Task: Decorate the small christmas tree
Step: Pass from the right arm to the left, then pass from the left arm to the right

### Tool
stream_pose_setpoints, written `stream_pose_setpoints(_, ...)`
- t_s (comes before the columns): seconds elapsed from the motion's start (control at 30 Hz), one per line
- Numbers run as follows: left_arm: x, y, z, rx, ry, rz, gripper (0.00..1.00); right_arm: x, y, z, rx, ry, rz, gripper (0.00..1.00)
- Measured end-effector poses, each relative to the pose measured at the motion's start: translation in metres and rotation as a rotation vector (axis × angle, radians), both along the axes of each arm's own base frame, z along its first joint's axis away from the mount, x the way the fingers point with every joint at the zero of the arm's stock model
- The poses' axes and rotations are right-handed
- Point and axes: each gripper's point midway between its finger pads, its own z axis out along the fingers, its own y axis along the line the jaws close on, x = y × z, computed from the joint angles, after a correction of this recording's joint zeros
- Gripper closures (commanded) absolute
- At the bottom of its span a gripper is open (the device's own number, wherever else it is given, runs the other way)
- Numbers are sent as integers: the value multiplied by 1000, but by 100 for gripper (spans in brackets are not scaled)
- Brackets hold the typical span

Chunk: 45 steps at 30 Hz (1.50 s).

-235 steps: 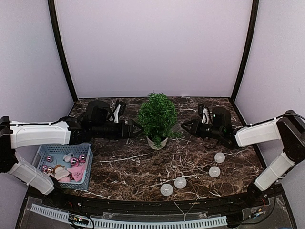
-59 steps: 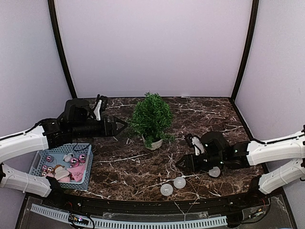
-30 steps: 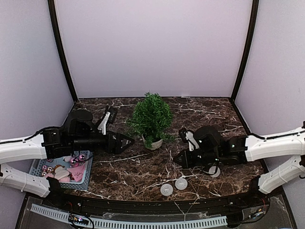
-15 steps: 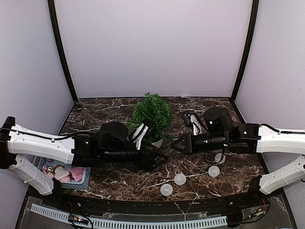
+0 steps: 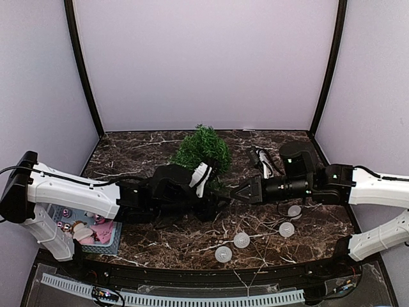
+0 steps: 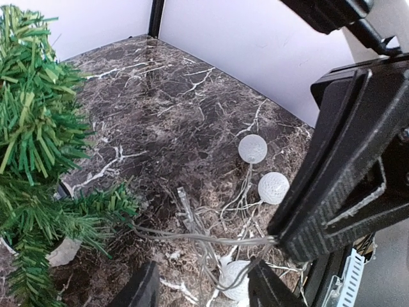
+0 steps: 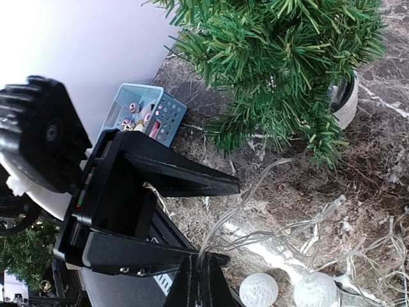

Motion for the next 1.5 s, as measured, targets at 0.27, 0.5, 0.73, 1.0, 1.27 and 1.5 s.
stream_pose_setpoints(0.27,1,-5,-12,14,17,-2,97,0,0,0,5,11,-2,100)
stream_pose_setpoints(0.5,0,-6,-7,-33,28,6,100,7,-5,-1,12,9,-42,42)
stream_pose_setpoints(0.73,-2,0,-11,-53,61,20,100,25,-47,-39,20,11,-191,41)
stream_pose_setpoints(1.0,-4,-1,-7,-78,76,16,100,21,-50,-94,5,42,-175,55)
stream_pose_setpoints(1.27,-5,-1,-7,-80,80,13,100,26,-30,-94,45,-23,-98,62)
stream_pose_setpoints(1.5,-5,-1,-7,-81,81,14,100,21,-15,-109,48,-6,-19,82)
